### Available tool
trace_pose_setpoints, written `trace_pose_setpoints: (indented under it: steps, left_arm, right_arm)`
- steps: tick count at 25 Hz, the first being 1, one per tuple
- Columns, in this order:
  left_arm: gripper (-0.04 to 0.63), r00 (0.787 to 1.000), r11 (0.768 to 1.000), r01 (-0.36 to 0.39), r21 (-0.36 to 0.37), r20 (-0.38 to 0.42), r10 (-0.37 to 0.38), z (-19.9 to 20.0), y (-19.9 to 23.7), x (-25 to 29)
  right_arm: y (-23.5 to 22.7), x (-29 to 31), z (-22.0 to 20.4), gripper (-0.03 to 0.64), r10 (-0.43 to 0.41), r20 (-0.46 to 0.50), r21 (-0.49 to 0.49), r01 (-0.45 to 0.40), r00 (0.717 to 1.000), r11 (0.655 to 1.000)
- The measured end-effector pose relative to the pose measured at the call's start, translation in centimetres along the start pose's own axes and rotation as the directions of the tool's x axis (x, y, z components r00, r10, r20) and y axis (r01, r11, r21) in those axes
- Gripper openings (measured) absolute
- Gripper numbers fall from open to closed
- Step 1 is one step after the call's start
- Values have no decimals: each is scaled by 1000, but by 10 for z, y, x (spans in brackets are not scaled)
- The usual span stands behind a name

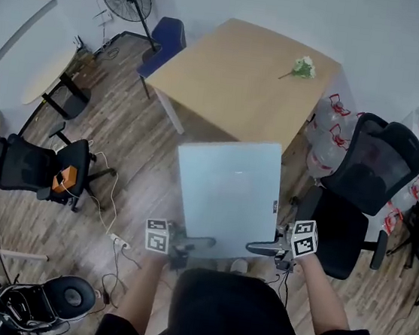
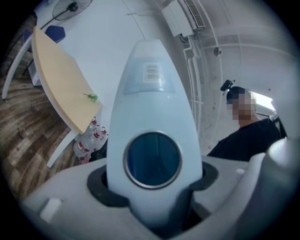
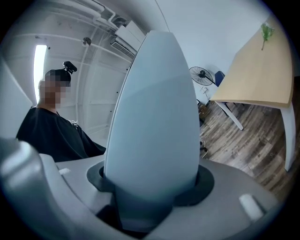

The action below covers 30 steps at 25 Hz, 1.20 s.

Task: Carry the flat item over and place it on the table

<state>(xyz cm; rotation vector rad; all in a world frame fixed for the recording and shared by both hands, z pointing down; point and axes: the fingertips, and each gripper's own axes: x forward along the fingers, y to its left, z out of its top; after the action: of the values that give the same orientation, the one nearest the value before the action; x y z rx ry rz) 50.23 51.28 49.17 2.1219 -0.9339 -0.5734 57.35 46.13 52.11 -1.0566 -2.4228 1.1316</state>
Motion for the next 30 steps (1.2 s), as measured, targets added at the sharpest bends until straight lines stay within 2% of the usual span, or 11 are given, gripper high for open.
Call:
trace_pose_setpoints:
  steps: [5, 13, 17, 22, 30]
  left_arm:
    - [322, 1000, 1000, 1, -10, 13, 0, 21, 23, -11]
    - [321, 1000, 999, 29, -31, -8, -29, 78, 72, -41]
    - [321, 999, 998, 51, -40, -2, -51, 121, 107, -63]
    - [318, 994, 992, 97, -80, -42, -101, 191, 145, -92]
    - [331, 983, 984, 175, -43, -48, -177, 285, 188, -157]
  right_arm:
    - [-23, 12, 19, 298, -1, -1, 18, 1, 1000, 1000]
    - [-74, 49, 66, 298, -37, 21, 33, 36, 999, 999]
    - [-108, 74, 107, 296, -53, 32, 58, 51, 998, 997]
    - [-144, 114, 166, 290, -116, 70, 86, 110, 991, 990]
    - [-194, 189, 244, 293, -168, 82, 21, 167, 982, 986]
